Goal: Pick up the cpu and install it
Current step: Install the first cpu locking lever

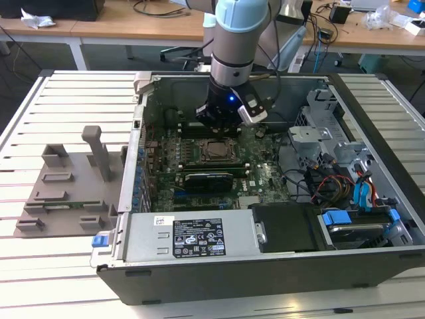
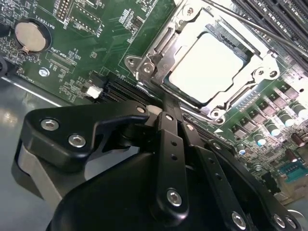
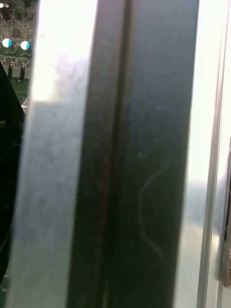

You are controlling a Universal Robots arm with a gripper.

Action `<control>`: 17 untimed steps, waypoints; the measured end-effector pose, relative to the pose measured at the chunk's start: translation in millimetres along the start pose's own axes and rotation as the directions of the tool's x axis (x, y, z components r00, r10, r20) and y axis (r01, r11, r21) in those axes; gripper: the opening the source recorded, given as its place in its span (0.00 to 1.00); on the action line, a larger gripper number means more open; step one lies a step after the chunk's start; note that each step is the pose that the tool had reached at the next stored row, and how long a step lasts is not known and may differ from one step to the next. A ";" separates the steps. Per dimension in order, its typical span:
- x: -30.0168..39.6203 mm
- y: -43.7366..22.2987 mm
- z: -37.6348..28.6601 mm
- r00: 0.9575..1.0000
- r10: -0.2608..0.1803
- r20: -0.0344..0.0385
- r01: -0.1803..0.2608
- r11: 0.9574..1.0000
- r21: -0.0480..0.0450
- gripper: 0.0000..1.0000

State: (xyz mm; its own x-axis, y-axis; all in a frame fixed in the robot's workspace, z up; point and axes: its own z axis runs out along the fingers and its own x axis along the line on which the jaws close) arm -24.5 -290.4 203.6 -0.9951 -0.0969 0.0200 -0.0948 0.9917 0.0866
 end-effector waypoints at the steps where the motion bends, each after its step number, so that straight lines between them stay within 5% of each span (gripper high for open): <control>1: -1.3 -0.1 0.0 1.000 0.000 0.000 0.000 1.000 0.000 0.11; 17: -5.2 -0.9 -1.2 1.000 0.000 -0.003 0.000 1.000 0.014 0.11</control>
State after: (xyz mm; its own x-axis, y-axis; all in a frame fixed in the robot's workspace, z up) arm -19.2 -290.9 204.7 -0.9951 -0.0967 0.0228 -0.0948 0.9928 0.0729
